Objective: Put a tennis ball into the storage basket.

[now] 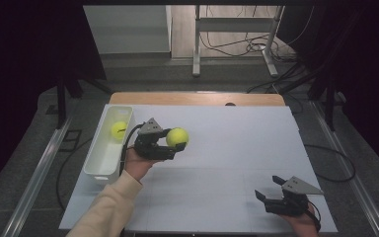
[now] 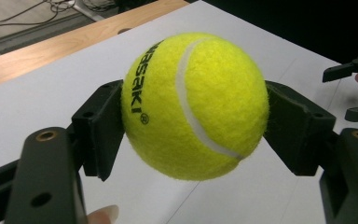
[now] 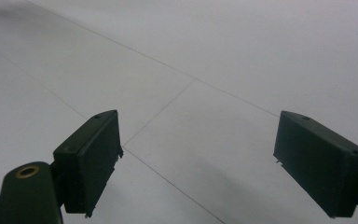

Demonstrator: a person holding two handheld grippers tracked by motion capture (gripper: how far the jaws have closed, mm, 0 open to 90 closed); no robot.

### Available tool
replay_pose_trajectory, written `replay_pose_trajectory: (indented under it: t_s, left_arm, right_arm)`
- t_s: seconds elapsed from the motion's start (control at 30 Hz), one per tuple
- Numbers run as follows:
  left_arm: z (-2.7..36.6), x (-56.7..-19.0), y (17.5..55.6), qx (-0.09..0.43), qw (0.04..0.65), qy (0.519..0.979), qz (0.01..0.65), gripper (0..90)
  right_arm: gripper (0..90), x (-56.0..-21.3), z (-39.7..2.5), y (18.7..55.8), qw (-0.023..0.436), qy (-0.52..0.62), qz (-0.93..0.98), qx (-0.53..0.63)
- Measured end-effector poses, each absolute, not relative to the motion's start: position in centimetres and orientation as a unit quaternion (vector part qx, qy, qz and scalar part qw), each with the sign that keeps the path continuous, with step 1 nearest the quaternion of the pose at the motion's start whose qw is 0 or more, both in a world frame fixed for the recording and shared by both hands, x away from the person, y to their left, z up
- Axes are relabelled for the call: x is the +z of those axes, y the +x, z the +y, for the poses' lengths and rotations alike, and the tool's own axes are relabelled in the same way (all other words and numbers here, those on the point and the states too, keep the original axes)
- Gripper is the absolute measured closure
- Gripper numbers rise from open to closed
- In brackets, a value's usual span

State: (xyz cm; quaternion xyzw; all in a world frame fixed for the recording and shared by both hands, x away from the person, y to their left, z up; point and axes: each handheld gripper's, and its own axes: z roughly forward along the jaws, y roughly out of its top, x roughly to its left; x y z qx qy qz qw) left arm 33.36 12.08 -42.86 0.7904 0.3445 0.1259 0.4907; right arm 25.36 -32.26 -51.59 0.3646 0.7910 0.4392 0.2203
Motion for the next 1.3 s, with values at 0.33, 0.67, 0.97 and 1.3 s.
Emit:
replay_pose_trajectory:
  t_s: [0.33, 0.67, 0.97, 1.3]
  left_arm:
    - [13.2, -42.6, 33.2, 0.135, 0.491, 0.786, 0.351, 26.6]
    - [14.2, -42.5, 32.9, 0.138, 0.492, 0.781, 0.359, 26.6]
    - [15.4, -42.3, 32.8, 0.146, 0.491, 0.776, 0.368, 26.6]
    - [16.8, -42.0, 32.7, 0.154, 0.492, 0.768, 0.381, 26.6]
  right_arm:
    - [15.3, -51.6, -32.3, 25.4, 0.220, 0.365, 0.791, 0.438]
    - [15.3, -51.6, -32.3, 25.4, 0.221, 0.365, 0.792, 0.438]
    - [15.3, -51.7, -32.3, 25.4, 0.220, 0.365, 0.792, 0.437]
    - [15.4, -51.6, -32.3, 25.4, 0.221, 0.366, 0.791, 0.437]
